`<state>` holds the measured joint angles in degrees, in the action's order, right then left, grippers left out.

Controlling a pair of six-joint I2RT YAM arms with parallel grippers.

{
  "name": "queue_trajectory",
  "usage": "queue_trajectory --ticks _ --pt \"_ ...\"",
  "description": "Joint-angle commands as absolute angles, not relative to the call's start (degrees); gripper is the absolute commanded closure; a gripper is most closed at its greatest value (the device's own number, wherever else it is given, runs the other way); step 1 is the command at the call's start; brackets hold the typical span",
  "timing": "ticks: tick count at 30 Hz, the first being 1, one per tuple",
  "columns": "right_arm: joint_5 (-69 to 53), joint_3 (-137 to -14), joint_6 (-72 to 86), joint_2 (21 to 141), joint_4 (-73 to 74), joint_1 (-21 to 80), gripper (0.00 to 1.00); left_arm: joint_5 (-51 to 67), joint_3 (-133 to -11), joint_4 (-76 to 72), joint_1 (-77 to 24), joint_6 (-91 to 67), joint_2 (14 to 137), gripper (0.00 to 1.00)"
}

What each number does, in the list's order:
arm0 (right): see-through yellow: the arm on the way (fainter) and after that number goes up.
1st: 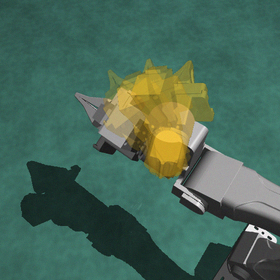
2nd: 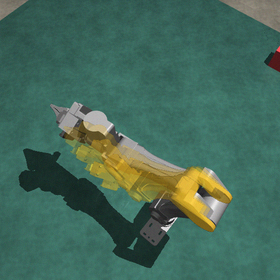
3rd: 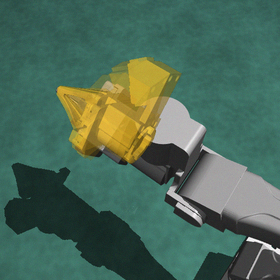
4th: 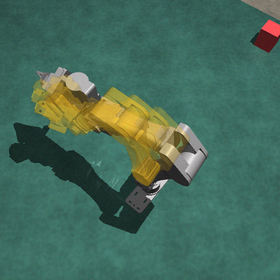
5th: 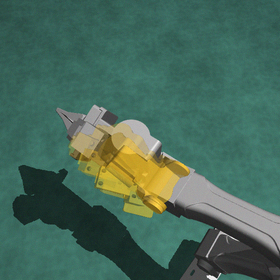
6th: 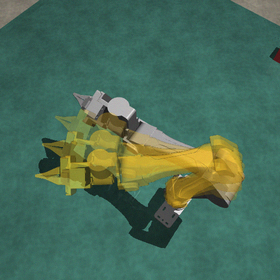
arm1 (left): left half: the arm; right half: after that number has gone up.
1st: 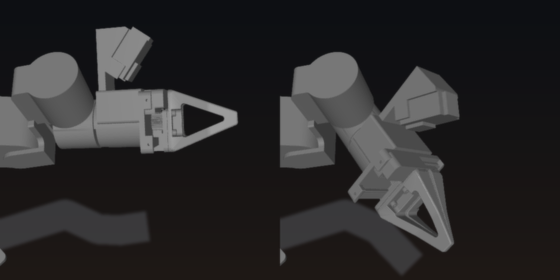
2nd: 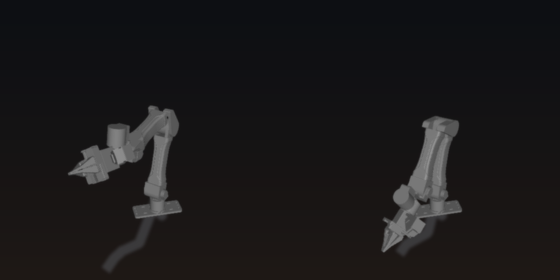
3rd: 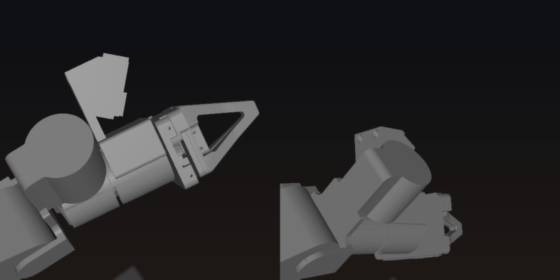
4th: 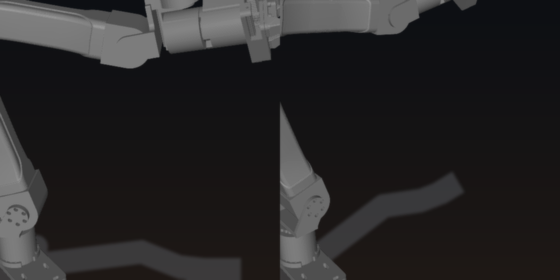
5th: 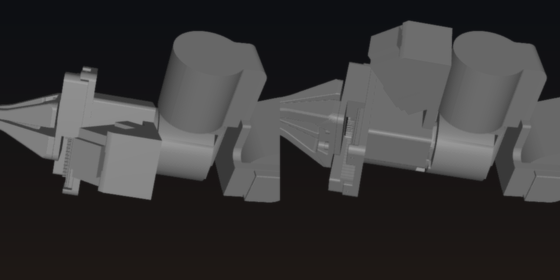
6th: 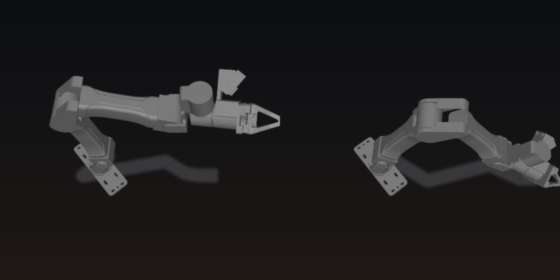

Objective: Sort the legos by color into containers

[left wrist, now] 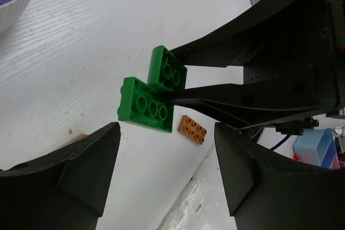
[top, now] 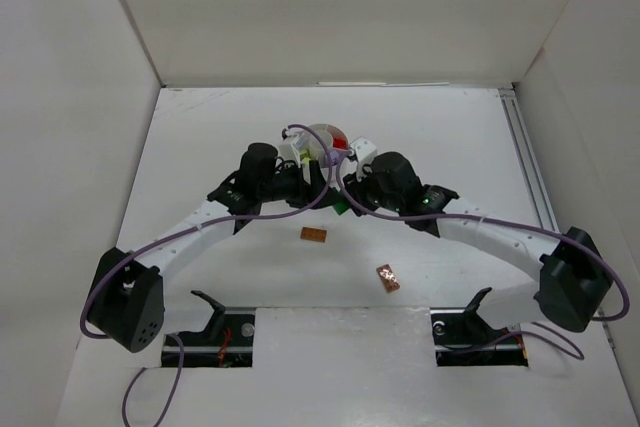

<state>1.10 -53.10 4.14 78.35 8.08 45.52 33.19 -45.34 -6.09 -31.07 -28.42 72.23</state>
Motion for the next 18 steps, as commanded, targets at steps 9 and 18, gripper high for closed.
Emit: queue_trajectory --ticks 9,18 --pt "-7.8 -53.7 6.3 72.2 3.4 42.1 0.80 35.2 -44.2 -13.7 -31.2 -31.9 71.1 0.38" --pt "-9.4 -53.7 8.6 72.7 1.8 42.1 0.80 38.2 -42.0 -20.6 -31.2 -36.8 73.5 0.60"
